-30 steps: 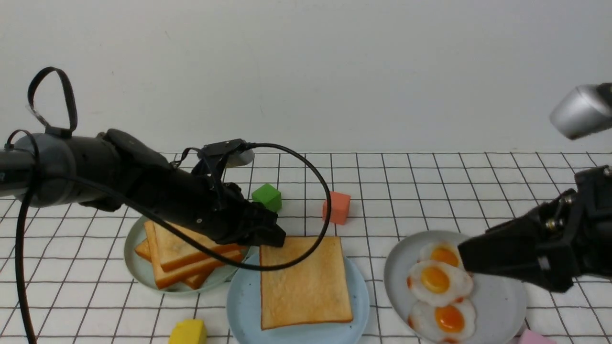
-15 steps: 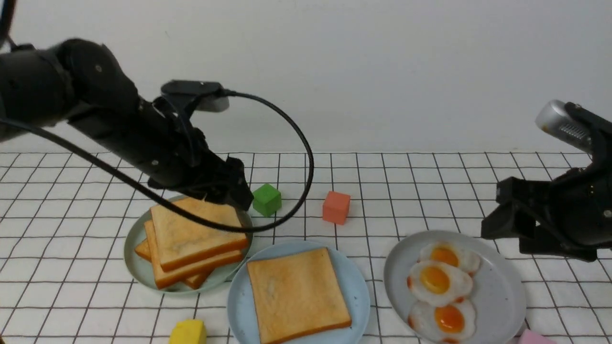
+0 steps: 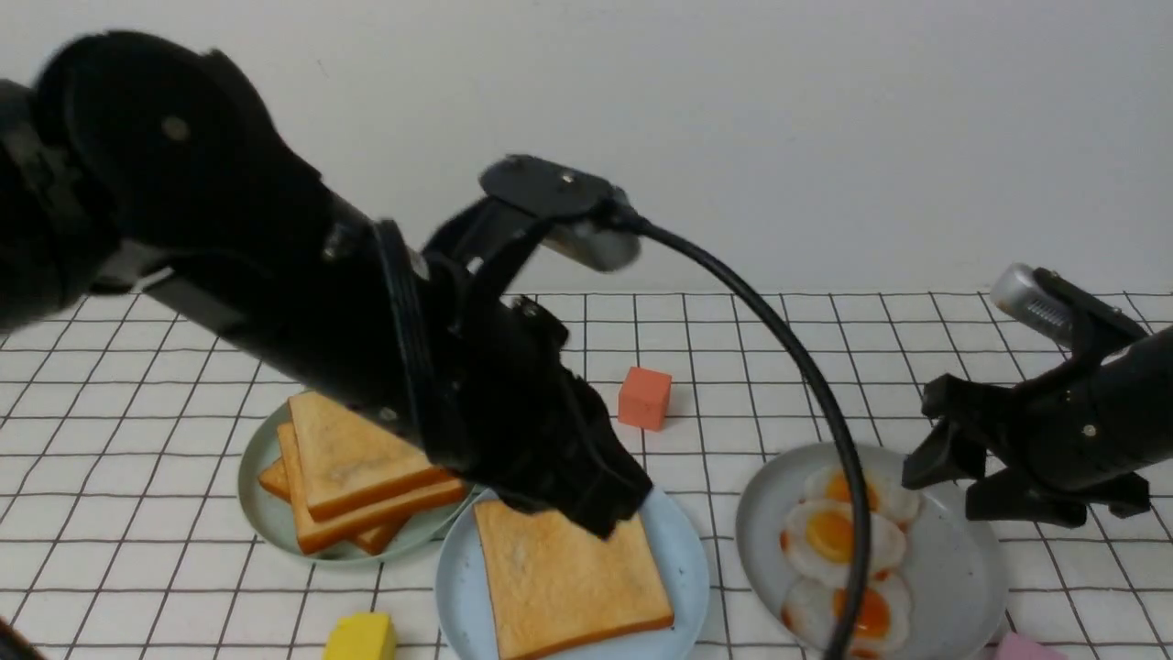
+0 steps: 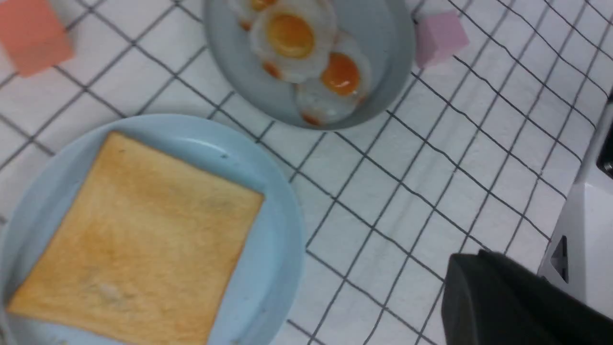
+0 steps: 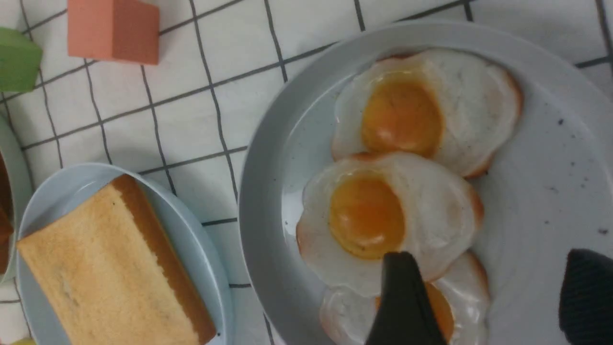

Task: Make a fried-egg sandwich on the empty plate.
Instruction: Use the right arm to grab a fried egg

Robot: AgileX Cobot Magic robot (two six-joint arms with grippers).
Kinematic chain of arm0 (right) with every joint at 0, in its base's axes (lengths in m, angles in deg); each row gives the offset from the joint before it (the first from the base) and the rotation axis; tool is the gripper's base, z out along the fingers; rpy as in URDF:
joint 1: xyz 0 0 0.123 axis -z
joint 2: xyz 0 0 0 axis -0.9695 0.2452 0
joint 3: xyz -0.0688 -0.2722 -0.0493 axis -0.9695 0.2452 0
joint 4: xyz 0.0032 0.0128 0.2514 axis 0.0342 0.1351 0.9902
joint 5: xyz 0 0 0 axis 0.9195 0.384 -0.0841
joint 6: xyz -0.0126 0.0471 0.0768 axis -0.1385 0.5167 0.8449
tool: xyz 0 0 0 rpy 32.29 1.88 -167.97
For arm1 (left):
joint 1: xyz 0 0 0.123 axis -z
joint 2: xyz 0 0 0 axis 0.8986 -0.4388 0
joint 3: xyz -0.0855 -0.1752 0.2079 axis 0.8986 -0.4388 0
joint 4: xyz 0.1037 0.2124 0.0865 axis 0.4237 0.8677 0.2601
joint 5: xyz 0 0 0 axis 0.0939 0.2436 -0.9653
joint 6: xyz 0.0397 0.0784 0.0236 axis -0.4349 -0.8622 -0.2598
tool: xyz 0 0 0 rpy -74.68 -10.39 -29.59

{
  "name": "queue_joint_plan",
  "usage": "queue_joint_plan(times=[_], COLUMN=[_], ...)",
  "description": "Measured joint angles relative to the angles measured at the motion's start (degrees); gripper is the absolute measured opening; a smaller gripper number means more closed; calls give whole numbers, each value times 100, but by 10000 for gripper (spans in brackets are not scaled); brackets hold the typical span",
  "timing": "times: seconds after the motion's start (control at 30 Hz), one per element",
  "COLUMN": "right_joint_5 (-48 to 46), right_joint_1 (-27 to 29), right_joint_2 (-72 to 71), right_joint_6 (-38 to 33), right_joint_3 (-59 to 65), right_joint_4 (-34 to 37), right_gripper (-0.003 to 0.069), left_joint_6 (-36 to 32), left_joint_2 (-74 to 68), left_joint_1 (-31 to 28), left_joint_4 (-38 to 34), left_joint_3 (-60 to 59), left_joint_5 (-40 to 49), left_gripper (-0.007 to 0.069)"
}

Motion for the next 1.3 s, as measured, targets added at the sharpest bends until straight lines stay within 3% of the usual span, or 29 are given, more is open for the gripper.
queue_joint_plan(times=[0.1, 0.23, 0.57, 0.87, 1.03, 1.13, 1.3], right_joint_5=[62, 81, 638, 17, -193, -227, -114], right_joint_1=[18, 18, 59, 756, 820, 820, 820], right_joint_2=[351, 597, 825, 826, 964, 1130, 1306], right_joint_6=[-699, -867, -1111, -2911, -3347, -3391, -3495], right_joint_3=[0, 2, 446, 446, 446, 463, 644], right_joint_4=[510, 595, 957, 2443, 2820, 2878, 3102], right_gripper=[444, 444, 444, 444, 440, 426, 329], left_joint_6=[-58, -58, -58, 89, 89, 89, 89], left_joint_2=[-5, -30, -47, -47, -47, -47, -47], left_joint_1=[548, 769, 775, 775, 775, 775, 775], left_joint_4=[-46, -87, -87, -87, -87, -87, -87], left_joint_3=[-204, -236, -236, -236, -236, -236, -236], left_joint_5=[-516, -689, -680, -675, -675, -670, -601], left_gripper=[-13, -13, -13, -13, -13, -13, -13])
